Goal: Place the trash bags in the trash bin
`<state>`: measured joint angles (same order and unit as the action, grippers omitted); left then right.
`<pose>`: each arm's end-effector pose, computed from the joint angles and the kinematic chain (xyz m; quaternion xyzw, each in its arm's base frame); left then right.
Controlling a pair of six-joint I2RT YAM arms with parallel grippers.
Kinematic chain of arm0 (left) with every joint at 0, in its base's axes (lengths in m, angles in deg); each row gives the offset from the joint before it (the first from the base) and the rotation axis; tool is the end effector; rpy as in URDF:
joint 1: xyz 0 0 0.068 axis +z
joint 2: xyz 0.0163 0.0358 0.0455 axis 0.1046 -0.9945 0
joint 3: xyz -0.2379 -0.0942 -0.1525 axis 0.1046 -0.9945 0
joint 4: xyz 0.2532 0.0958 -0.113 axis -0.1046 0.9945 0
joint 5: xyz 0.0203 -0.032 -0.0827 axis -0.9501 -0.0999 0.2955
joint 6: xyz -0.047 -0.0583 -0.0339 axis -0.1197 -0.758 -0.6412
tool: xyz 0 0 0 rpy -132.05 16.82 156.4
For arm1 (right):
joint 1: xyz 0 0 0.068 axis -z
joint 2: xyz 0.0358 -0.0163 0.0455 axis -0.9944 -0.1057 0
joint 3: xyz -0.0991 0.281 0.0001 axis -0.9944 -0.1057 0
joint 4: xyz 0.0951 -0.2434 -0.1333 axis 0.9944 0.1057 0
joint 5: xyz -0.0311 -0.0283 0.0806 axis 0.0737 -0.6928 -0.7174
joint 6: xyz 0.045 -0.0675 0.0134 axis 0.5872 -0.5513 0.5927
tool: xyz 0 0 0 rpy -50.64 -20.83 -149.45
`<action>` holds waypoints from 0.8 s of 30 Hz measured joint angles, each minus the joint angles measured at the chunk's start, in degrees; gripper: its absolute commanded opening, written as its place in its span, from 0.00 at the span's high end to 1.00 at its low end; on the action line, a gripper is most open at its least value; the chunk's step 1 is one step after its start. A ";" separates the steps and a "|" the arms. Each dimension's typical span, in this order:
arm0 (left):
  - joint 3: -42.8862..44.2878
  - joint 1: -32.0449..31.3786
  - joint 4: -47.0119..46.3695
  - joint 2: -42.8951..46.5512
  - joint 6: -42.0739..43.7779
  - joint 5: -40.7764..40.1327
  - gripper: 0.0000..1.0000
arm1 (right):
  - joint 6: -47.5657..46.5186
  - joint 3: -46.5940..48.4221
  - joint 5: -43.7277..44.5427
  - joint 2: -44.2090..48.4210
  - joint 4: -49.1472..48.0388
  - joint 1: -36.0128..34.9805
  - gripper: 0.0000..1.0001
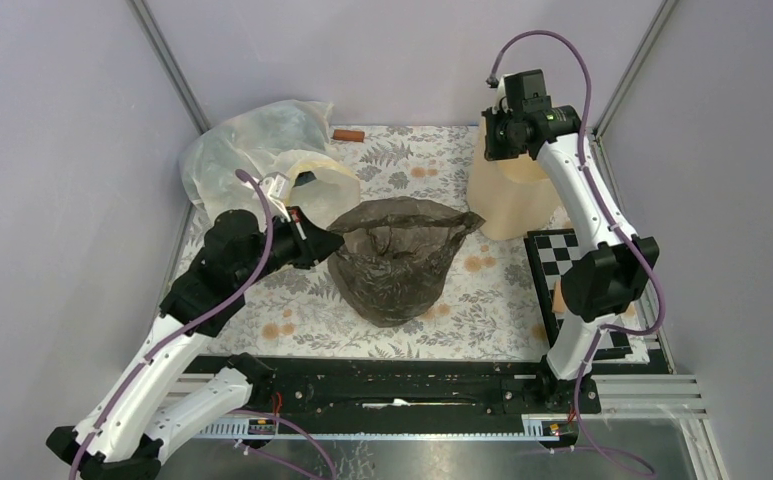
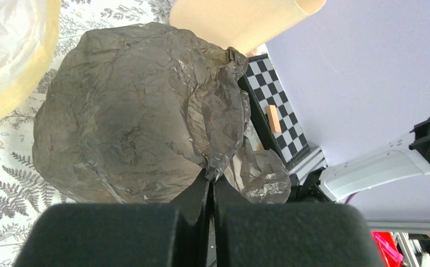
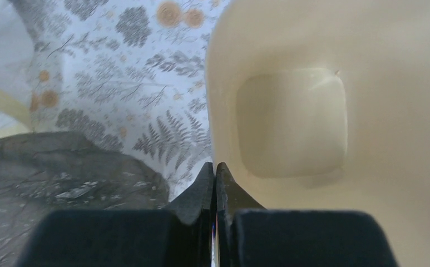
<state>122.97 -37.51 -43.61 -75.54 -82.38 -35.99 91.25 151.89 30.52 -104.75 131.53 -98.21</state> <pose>0.1709 -0.1221 0.3904 0.0198 0.7973 -0.4069 0.4454 0.4592 0.1183 0.3940 -0.1006 0.9015 0.0692 0.4152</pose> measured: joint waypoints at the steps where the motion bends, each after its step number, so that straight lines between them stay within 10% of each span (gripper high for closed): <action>1: 0.26 0.00 0.50 0.22 -0.13 0.17 1.00 | 0.44 0.00 -0.55 0.24 0.59 -0.44 1.00; 10: 0.90 0.00 4.61 2.97 -0.83 2.99 1.00 | 2.62 0.20 -1.42 0.79 2.21 -13.38 0.98; 16: 0.92 0.00 8.13 2.99 0.63 4.35 1.00 | 4.20 2.62 -2.14 0.74 2.97 -18.75 0.55; 24: 1.03 0.00 9.75 1.53 1.84 5.62 1.00 | 4.79 1.64 -2.82 2.78 0.96 -19.80 0.25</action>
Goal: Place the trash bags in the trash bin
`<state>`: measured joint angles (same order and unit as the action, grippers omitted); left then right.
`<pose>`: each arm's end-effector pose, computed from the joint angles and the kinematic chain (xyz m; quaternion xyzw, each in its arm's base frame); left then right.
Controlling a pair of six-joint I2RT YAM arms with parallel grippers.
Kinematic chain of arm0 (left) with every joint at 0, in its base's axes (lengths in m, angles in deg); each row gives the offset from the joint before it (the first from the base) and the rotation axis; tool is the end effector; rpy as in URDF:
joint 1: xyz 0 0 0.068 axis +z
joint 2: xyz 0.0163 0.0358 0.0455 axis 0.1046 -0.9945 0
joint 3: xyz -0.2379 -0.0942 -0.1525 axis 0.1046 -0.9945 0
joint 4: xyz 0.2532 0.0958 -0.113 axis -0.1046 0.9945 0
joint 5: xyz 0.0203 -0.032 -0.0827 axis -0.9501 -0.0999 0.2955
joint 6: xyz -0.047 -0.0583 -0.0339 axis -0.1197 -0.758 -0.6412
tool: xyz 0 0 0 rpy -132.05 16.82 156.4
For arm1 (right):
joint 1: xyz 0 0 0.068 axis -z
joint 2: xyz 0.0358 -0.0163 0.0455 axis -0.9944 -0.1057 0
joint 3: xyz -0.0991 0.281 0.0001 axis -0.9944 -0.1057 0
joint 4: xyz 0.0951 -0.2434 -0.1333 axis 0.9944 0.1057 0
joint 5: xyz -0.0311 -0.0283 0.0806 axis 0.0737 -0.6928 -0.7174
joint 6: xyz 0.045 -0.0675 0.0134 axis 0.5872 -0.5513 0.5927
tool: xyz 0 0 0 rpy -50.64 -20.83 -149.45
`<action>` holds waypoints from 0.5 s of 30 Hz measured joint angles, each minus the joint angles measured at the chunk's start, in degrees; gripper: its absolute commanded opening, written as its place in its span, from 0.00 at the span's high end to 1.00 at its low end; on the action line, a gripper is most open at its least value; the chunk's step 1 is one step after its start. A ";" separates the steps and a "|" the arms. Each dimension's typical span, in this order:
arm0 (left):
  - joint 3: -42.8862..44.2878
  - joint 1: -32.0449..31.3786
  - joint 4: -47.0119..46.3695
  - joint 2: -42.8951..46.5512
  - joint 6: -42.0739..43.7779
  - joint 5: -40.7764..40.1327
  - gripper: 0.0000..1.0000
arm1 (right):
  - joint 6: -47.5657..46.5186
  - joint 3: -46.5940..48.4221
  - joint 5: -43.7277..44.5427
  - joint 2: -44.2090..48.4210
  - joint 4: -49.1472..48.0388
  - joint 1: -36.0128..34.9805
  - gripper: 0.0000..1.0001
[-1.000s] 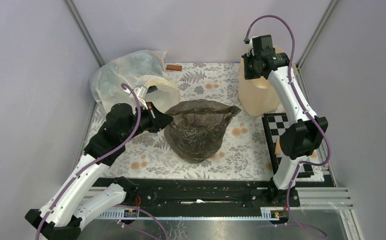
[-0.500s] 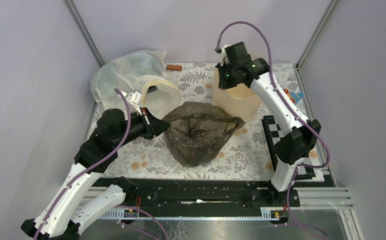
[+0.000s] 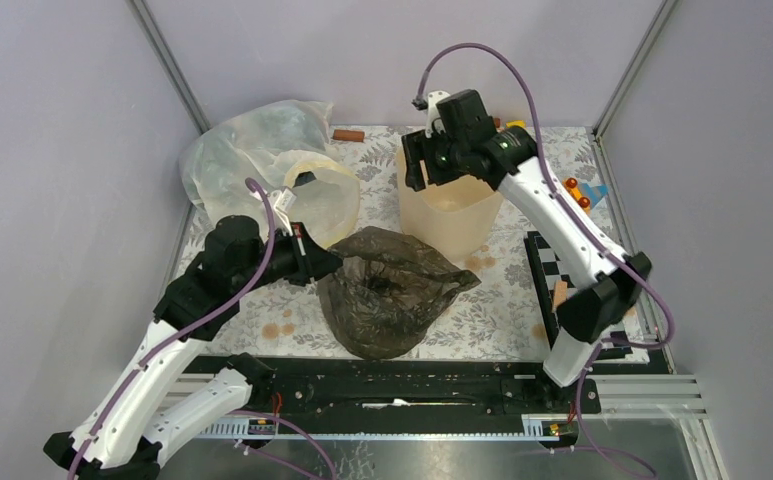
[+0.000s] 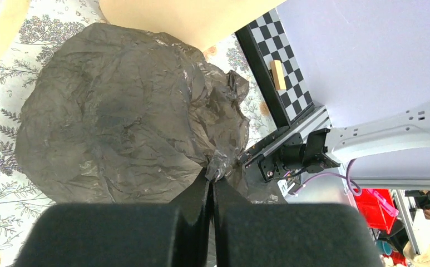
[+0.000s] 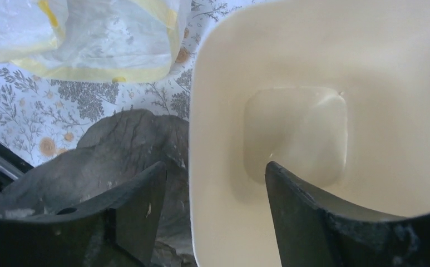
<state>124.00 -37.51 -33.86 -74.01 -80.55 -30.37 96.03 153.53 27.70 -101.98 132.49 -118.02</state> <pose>0.1516 -0.1182 0.3800 0.0528 0.8283 -0.4065 0.3820 0.3764 0.2607 0.4246 -0.2254 0.8648 0.1859 0.4084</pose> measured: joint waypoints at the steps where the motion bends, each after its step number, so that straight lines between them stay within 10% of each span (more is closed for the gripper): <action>1: 0.00 0.00 0.07 0.02 0.15 0.00 1.00 | -0.15 -1.62 0.00 1.40 -0.57 0.00 0.24; 15: 0.02 0.00 1.64 2.40 1.38 -0.15 1.00 | 2.84 -41.75 2.49 43.34 -13.27 -0.04 0.23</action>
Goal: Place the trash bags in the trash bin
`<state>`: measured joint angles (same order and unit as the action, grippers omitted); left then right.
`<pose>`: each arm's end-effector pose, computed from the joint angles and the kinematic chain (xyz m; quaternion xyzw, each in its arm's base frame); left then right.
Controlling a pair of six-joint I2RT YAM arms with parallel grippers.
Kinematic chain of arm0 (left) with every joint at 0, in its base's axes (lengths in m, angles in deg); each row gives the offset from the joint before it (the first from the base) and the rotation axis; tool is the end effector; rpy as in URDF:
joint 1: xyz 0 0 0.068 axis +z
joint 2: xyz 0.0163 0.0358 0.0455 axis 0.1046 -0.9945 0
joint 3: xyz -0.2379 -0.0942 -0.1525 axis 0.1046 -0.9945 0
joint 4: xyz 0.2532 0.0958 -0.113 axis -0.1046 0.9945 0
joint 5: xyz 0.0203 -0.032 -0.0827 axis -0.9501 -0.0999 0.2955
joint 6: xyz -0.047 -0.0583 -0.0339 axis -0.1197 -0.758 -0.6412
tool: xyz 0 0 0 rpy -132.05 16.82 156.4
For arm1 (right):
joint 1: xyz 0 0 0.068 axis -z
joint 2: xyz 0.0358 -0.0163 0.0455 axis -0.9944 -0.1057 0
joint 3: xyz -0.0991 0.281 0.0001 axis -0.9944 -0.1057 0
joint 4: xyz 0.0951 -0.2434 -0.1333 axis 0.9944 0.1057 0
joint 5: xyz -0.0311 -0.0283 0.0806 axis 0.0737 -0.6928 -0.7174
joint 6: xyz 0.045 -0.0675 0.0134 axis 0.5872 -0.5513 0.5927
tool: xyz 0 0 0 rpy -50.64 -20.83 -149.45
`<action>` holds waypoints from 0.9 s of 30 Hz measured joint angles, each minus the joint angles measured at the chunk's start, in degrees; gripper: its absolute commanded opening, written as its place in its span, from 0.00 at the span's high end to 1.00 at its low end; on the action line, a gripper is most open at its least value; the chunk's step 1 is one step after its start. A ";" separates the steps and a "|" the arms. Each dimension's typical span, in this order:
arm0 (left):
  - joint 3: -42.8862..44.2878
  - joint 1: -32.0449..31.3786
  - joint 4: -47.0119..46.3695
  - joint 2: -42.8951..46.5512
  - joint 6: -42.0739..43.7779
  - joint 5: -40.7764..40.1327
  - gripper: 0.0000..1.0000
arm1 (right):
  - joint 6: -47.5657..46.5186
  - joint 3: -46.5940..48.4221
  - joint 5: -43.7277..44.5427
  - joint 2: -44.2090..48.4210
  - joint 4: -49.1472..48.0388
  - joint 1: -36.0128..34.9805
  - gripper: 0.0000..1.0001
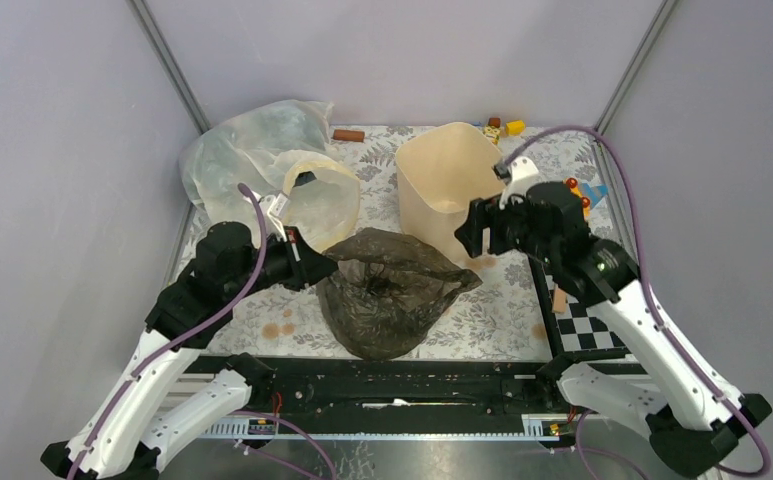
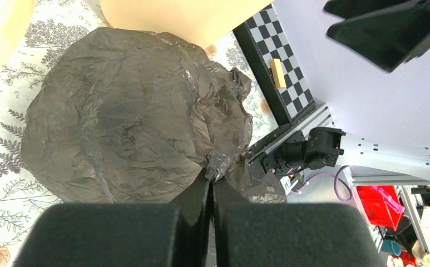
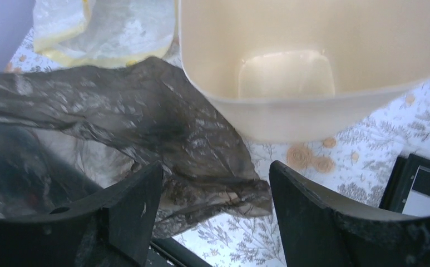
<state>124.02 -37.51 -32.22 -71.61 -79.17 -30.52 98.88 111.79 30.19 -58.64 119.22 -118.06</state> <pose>0.1408 -0.1114 0.3833 0.0630 0.8241 -0.4036 0.3925 0.2159 0.1486 0.4286 -0.1823 0.8082 0.2192 0.5152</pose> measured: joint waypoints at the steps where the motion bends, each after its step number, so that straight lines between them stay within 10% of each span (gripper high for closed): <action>1: 0.00 0.00 0.04 0.22 0.07 0.00 1.00 | 0.48 -3.04 0.07 2.12 -1.44 0.00 0.23; 13: -0.33 0.00 0.13 3.13 0.48 -1.09 1.00 | 13.25 -38.42 0.83 21.35 -19.04 0.00 0.23; 27: -1.62 -0.02 1.14 4.28 1.11 -1.66 1.00 | 27.15 -50.31 1.90 21.59 -33.42 0.00 0.21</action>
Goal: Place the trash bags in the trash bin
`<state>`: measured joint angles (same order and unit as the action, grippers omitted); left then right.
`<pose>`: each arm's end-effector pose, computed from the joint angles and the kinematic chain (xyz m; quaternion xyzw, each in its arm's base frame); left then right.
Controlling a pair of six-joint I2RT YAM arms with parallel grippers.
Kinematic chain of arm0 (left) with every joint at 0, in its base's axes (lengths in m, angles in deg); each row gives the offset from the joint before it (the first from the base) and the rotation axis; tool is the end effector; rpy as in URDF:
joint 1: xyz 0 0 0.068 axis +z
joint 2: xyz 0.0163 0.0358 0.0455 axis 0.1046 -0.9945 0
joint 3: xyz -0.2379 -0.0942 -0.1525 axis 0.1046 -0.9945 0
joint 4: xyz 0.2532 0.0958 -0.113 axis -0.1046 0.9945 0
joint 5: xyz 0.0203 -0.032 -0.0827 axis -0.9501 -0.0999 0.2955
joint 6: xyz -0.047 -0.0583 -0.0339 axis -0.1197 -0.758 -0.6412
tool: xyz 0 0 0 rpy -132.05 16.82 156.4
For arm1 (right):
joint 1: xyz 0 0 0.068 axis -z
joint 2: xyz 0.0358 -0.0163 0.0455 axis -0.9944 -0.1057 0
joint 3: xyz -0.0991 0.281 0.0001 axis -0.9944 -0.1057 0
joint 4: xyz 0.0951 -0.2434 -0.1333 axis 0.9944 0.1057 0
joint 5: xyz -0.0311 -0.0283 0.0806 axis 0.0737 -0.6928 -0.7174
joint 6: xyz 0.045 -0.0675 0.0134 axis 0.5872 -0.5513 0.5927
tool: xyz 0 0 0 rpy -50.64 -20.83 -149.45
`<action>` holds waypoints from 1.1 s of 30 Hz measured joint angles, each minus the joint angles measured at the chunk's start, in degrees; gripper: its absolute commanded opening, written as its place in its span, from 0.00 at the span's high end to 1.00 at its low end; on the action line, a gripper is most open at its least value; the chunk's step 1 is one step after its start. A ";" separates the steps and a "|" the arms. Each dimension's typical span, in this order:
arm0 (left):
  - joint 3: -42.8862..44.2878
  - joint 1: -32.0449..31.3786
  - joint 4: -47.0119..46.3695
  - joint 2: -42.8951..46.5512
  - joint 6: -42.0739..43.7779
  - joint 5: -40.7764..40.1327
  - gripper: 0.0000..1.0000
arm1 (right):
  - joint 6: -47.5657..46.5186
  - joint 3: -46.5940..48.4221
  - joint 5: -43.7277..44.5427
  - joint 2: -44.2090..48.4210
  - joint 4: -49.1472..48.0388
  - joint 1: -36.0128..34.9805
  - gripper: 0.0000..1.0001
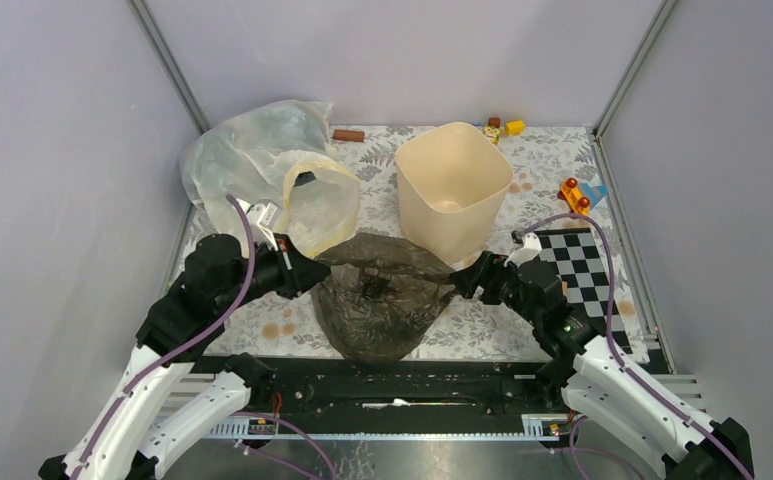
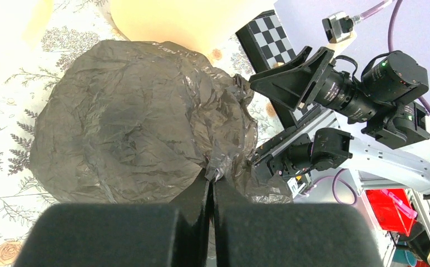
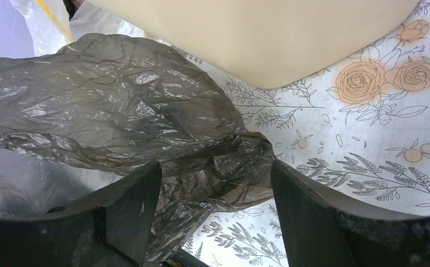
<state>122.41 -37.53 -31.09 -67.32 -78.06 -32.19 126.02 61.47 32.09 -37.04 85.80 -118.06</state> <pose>0.1264 -0.1003 0.3810 0.0648 0.8175 -0.3954 0.4137 0.1761 0.1187 0.2281 0.0212 0.8047 0.3423 0.4846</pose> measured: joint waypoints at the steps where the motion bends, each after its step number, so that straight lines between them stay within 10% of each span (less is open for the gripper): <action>1: -0.07 0.02 -0.02 0.20 0.00 -0.09 1.00 | 0.44 -0.48 0.00 -0.02 -0.50 0.00 0.22; 14: -0.90 0.02 -0.02 0.70 0.00 -1.40 1.00 | 6.93 -6.12 5.01 5.97 -1.79 0.00 0.09; 33: -1.79 0.02 0.04 0.72 -0.02 -2.01 1.00 | 11.23 -9.14 1.60 4.44 -4.42 0.00 0.53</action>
<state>120.61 -37.51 -31.04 -66.60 -78.08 -34.20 137.26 52.33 33.69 -32.61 81.39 -118.06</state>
